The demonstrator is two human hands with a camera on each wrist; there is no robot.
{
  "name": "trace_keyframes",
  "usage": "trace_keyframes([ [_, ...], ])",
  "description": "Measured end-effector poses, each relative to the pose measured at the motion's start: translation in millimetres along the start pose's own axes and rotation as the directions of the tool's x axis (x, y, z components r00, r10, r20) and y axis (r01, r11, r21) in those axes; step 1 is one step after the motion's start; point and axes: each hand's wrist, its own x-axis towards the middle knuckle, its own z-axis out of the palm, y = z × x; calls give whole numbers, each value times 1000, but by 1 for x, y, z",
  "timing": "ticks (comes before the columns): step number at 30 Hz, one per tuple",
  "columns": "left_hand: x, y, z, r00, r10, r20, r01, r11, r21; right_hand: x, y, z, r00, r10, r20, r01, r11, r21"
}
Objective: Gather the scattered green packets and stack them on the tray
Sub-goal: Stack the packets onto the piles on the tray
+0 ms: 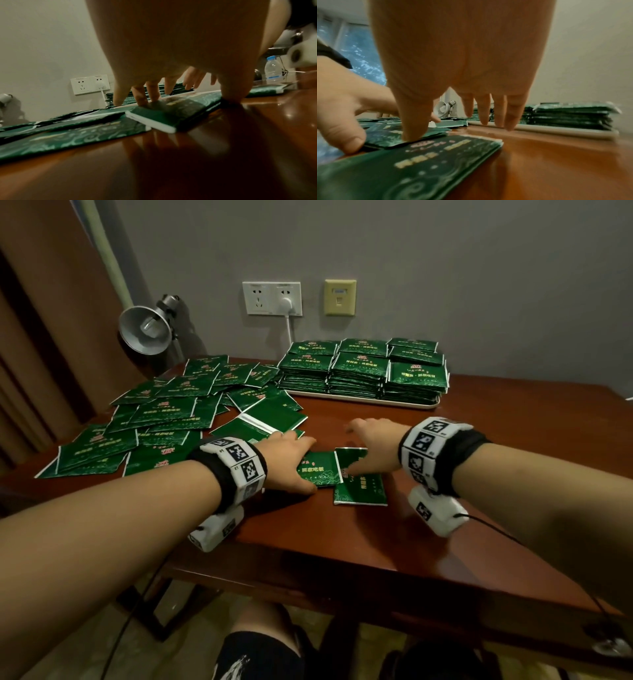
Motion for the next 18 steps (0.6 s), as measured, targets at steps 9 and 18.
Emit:
trace_keyframes([
  [9,-1,-2,-2,1000,19,-6,-19,1000,23,-8,9,6,970,220,104,-189,950,-247],
  [18,2,6,-4,999,27,-28,-30,996,-87,-13,12,4,982,-109,153,123,989,-83],
])
